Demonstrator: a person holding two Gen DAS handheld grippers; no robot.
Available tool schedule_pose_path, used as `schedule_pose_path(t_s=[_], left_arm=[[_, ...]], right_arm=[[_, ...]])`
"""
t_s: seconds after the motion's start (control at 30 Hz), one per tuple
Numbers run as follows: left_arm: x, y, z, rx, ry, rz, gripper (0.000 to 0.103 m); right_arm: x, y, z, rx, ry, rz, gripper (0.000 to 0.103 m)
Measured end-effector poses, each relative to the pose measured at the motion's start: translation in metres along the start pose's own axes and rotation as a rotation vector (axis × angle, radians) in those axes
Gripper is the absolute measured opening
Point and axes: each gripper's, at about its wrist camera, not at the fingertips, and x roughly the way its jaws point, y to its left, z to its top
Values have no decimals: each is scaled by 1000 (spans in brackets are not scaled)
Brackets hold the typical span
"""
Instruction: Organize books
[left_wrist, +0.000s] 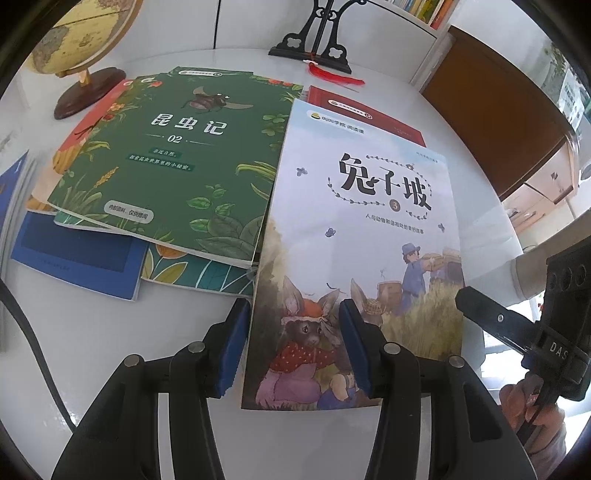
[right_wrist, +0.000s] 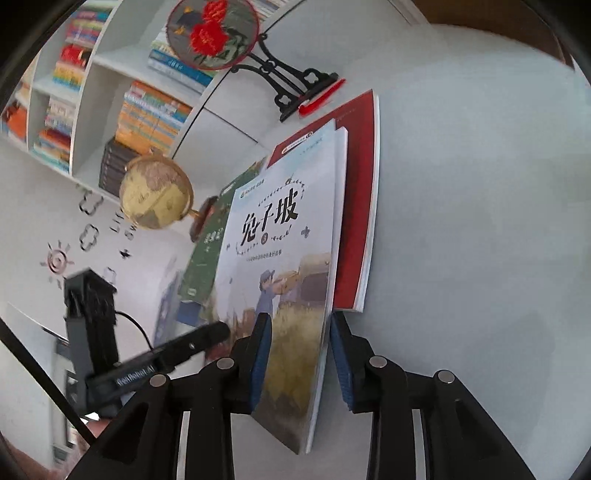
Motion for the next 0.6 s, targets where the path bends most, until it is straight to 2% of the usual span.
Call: schedule_pose_path(t_s=[0.07, 0.13, 0.17, 0.2, 0.27, 0.3, 0.4, 0.47, 0.5, 0.6], left_arm=[[-1, 2, 0, -16, 0, 6, 48], [-1, 4, -1, -35, -2, -35, 48], [-1, 5, -1, -45, 0, -58, 48], [-2, 4, -2, -43, 0, -54, 47], [-2, -1, -2, -14, 9, -35, 47], [-2, -2, -2, -13, 13, -38, 47], [-6, -2, -4, -23, 1, -75, 46], [-3, 0, -6, -38, 8, -109, 46], [-3, 1, -6, -40, -7, -119, 53], [-4, -3, 0, -20, -11, -75, 54]], right_arm=[[-2, -1, 0, 9, 15, 24, 31], [-9, 6, -5, -39, 15, 130, 24], [-16, 16, -7, -92, 7, 185, 15], [-20, 24, -8, -120, 3, 197, 15], [-20, 31, -9, -136, 4, 154, 15], [-16, 33, -10, -159, 10, 85, 15], [-5, 33, -9, -179, 21, -39, 13], [-6, 30, -7, -167, 11, -38, 12], [-6, 28, -5, -155, 1, -38, 12], [1, 16, -5, -123, 19, -84, 12]])
